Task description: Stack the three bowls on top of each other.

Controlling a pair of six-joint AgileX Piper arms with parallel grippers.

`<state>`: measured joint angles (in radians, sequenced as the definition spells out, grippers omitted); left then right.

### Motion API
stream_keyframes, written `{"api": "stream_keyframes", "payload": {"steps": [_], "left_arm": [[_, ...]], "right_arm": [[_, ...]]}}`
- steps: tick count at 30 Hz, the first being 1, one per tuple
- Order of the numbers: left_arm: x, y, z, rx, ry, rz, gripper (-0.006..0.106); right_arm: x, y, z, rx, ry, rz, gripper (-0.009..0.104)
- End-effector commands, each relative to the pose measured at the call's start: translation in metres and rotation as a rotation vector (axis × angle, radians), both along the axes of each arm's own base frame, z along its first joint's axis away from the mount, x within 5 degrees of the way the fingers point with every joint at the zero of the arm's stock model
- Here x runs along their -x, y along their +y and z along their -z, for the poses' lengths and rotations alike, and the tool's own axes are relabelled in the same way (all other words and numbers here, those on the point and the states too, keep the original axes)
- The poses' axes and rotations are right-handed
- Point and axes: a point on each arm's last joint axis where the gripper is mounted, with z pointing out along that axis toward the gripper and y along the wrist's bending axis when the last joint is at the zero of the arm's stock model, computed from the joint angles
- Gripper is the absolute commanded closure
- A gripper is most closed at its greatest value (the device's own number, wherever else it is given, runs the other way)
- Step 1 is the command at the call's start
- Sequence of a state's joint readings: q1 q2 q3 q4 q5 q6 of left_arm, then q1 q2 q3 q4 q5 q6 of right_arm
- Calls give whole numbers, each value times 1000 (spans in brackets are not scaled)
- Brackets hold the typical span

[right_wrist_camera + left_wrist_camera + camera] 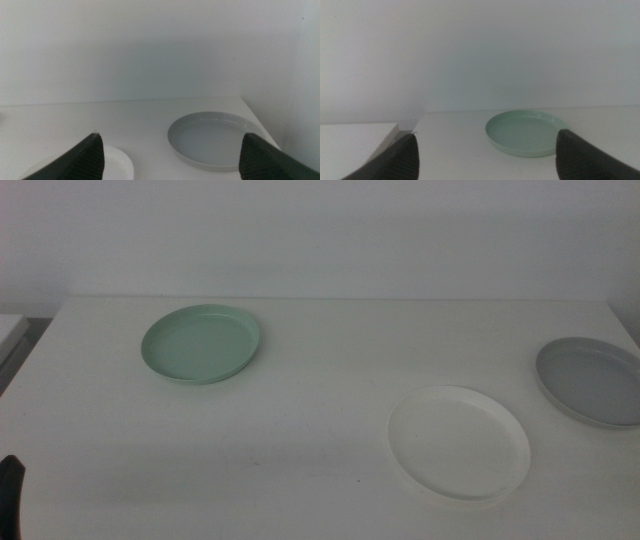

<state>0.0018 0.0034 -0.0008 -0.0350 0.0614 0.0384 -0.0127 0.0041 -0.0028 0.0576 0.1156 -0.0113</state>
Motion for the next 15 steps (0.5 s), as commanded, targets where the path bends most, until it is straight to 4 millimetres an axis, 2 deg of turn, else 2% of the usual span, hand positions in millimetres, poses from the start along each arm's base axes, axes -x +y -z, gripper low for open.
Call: {"api": "stream_keyframes", "payload": {"steps": [1,6,11,15], "left_arm": [[0,0,-1,2,-16,2,7],[0,0,-1,2,-16,2,7],[0,0,-1,2,-16,2,7],[0,0,-1,2,-16,2,7]], "right_arm": [[0,0,2,10,12,-2,2],[-3,0,1,-8,44,-2,2],[-25,0,-39,-25,159,-3,2],[-55,4,-75,-104,435,-30,2]]}}
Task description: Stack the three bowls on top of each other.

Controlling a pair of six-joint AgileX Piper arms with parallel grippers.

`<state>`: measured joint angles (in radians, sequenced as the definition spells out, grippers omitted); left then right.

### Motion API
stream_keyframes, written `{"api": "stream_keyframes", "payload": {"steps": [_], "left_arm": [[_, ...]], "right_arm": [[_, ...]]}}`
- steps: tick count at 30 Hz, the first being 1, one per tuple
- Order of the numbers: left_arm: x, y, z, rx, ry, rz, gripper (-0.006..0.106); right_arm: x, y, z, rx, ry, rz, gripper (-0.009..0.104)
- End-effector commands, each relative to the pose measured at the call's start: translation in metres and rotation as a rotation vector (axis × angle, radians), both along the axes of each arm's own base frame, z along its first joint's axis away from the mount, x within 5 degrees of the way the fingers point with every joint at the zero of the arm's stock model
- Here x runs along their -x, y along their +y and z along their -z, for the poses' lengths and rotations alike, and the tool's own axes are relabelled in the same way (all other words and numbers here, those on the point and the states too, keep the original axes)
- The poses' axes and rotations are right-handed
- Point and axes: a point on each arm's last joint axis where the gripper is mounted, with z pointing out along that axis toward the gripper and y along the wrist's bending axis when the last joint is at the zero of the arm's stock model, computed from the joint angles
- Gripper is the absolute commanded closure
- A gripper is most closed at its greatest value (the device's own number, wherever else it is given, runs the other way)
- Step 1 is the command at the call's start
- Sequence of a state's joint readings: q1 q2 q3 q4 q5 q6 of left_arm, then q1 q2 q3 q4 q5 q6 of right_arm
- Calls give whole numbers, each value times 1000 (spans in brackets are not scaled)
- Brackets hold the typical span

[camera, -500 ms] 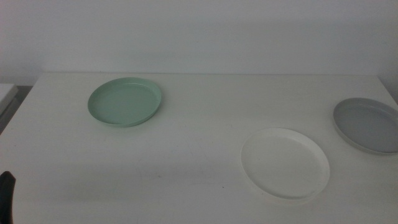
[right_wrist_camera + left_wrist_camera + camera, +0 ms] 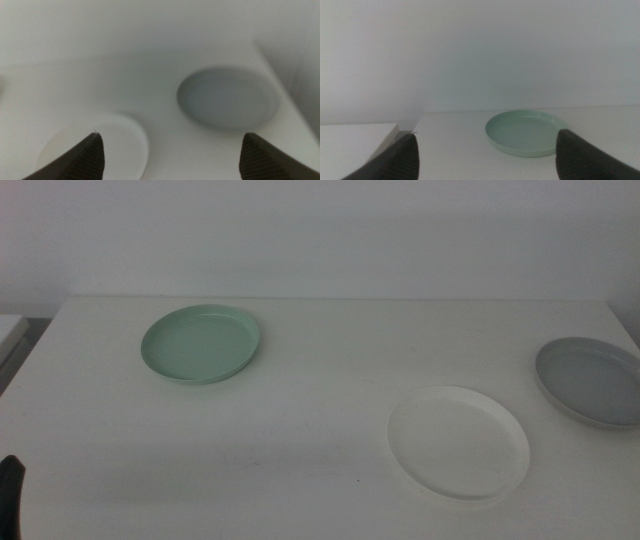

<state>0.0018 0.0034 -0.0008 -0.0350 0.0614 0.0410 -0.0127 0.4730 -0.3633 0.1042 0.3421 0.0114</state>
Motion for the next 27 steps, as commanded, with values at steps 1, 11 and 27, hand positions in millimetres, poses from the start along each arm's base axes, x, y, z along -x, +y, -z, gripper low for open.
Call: {"api": "stream_keyframes", "payload": {"steps": [1,11,27], "left_arm": [[0,0,-1,4,-16,2,7],[0,0,-1,4,-16,2,7],[0,0,-1,4,-16,2,7]], "right_arm": [[-17,4,-17,-50,181,-24,2],[-70,9,-45,-114,532,-59,2],[-113,12,-23,-157,709,-72,2]]}}
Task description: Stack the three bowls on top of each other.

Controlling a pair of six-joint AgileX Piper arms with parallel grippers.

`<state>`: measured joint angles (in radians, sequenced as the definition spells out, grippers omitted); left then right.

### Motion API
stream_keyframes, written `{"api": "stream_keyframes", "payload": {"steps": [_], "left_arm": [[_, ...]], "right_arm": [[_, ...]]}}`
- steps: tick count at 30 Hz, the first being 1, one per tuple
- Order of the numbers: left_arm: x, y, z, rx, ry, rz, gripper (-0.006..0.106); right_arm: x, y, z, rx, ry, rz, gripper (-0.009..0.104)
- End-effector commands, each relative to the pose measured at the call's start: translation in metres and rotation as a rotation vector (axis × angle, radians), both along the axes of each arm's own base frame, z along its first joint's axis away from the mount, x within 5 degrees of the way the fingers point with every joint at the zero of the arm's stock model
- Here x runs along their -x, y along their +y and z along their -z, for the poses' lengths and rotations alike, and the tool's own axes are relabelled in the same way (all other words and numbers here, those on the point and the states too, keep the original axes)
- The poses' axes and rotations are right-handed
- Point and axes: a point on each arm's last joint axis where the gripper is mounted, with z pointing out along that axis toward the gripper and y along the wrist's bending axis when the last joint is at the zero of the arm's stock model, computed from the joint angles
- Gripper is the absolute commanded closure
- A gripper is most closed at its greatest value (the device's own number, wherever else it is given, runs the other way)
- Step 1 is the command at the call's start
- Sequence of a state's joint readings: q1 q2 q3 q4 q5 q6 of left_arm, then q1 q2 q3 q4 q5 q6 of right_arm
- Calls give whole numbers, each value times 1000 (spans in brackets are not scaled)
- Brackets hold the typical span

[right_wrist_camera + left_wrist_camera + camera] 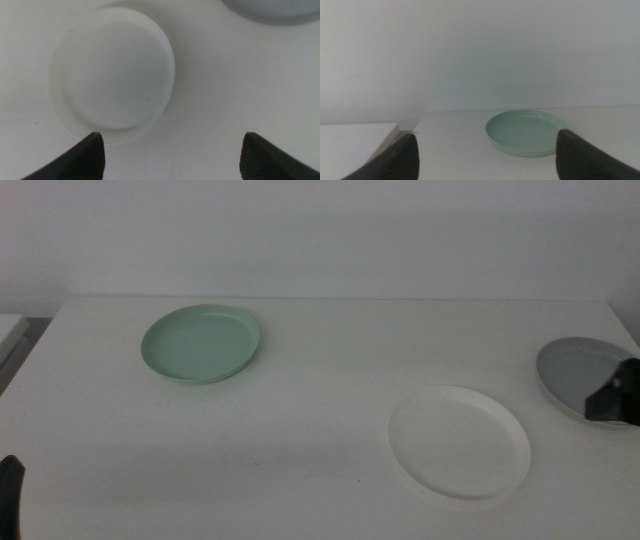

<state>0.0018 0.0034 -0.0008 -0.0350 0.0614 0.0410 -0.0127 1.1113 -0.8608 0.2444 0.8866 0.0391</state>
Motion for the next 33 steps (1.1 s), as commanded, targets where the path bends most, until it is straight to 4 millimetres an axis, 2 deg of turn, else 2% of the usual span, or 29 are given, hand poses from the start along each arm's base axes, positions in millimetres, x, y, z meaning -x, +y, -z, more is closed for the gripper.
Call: {"api": "stream_keyframes", "payload": {"steps": [1,5,8,10,11,12,17,23,28,33], "left_arm": [[0,0,-1,4,-16,2,7],[0,0,-1,4,-16,2,7],[0,0,-1,4,-16,2,7],[0,0,-1,4,-16,2,7],[0,0,-1,4,-16,2,7],[0,0,-1,4,-16,2,7],[0,0,-1,4,-16,2,7],[0,0,-1,4,-16,2,7],[0,0,-1,4,-16,2,7],[0,0,-1,4,-16,2,7]], "right_arm": [[-17,-1,8,21,55,-19,2],[-47,2,22,83,121,-63,4],[-71,15,37,131,157,-118,8],[-86,25,47,155,171,-141,13],[-108,35,66,161,212,-144,21],[-112,36,72,150,229,-137,22],[-126,40,102,130,286,-125,28],[-135,41,132,127,331,-115,41],[-140,43,148,109,347,-98,52],[-141,43,156,110,366,-95,63]]}}
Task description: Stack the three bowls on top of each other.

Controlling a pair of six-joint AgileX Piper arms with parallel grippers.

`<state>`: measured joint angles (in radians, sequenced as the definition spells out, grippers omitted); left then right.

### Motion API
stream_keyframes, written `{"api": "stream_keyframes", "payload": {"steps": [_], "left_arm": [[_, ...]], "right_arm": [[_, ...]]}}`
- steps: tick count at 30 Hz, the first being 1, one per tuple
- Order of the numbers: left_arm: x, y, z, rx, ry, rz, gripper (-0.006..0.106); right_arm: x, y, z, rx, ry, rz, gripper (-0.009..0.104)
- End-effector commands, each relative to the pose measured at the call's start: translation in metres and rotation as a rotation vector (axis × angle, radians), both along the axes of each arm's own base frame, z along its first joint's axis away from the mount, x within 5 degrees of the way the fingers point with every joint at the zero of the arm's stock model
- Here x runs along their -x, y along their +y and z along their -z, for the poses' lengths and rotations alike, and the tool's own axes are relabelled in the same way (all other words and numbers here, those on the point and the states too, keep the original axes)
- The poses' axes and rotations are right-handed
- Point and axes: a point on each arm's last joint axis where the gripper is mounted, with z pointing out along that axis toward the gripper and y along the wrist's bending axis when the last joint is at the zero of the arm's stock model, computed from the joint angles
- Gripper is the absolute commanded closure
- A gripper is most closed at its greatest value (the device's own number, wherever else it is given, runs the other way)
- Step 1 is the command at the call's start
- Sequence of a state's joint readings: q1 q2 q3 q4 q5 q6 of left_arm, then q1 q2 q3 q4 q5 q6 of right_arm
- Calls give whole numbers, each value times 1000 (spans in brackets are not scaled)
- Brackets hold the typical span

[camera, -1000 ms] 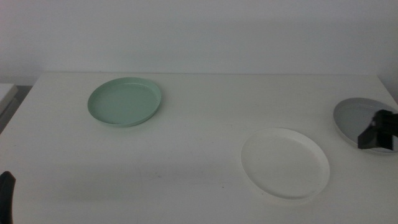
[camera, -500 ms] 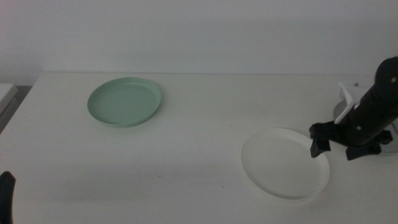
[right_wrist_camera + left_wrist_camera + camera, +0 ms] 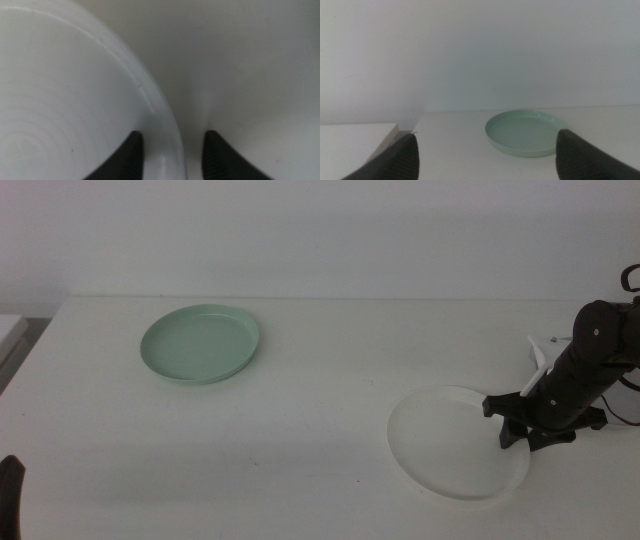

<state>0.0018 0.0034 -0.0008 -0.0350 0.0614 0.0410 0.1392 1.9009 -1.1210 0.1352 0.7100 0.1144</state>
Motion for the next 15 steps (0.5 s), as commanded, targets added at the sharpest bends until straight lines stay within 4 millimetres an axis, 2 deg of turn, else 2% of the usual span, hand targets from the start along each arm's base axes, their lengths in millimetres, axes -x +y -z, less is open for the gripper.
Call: {"api": "stream_keyframes", "payload": {"steps": [1,5,7,8,12,15], "left_arm": [[0,0,-1,4,-16,2,7],[0,0,-1,4,-16,2,7],[0,0,-1,4,-16,2,7],[0,0,-1,4,-16,2,7],[0,0,-1,4,-16,2,7],[0,0,-1,4,-16,2,7]], "right_arm": [[-1,1,4,0,7,0,66],[-1,1,4,2,6,-1,82],[-1,0,4,7,9,-6,95],[-1,0,4,8,9,-7,98],[-6,2,-10,-5,-1,5,98],[-14,4,-33,-17,-24,0,98]]}}
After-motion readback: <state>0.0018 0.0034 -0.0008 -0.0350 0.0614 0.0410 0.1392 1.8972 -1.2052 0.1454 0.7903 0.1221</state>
